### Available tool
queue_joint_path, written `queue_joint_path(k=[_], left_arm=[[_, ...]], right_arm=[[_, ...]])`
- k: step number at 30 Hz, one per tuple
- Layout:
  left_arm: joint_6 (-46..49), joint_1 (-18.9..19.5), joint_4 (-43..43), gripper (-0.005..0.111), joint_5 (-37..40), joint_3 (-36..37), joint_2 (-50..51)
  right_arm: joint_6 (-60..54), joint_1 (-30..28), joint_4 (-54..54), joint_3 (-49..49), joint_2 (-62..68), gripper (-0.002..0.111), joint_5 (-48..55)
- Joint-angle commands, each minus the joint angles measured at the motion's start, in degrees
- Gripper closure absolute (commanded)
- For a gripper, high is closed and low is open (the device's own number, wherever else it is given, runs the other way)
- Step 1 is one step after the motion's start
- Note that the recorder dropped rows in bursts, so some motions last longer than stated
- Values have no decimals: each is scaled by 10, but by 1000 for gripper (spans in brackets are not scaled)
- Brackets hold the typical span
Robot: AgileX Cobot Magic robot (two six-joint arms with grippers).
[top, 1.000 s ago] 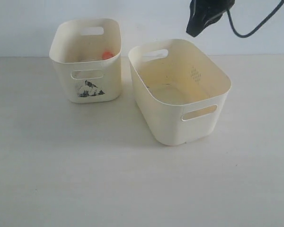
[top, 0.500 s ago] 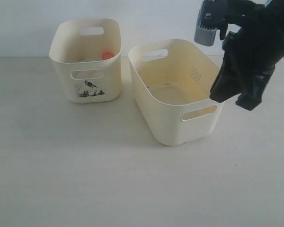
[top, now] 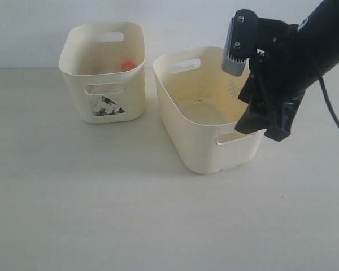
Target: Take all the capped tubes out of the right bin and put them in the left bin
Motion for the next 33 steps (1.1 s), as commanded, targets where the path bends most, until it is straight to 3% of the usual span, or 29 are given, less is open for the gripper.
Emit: queue_joint_path(k=[1,8,15,17,23,33], left_arm=[[-8,-1,-2,102,-5,-2,0],[-8,-1,-2,102,-5,-2,0],[-8,-1,-2,102,-5,-2,0],[-8,-1,-2,102,-5,-2,0],[-8,-1,-2,102,-5,-2,0],[-8,-1,-2,102,-5,-2,0]], right_arm=[[-11,0,3,4,26,50,-5],[-29,0,-1,4,53,50,-64],[-29,0,-1,4,68,52,-53],[-29,0,-1,4,68,62,-53],[-26,0,-15,4,69,108,-50],[-27,0,-23,-13,58,108,-33]])
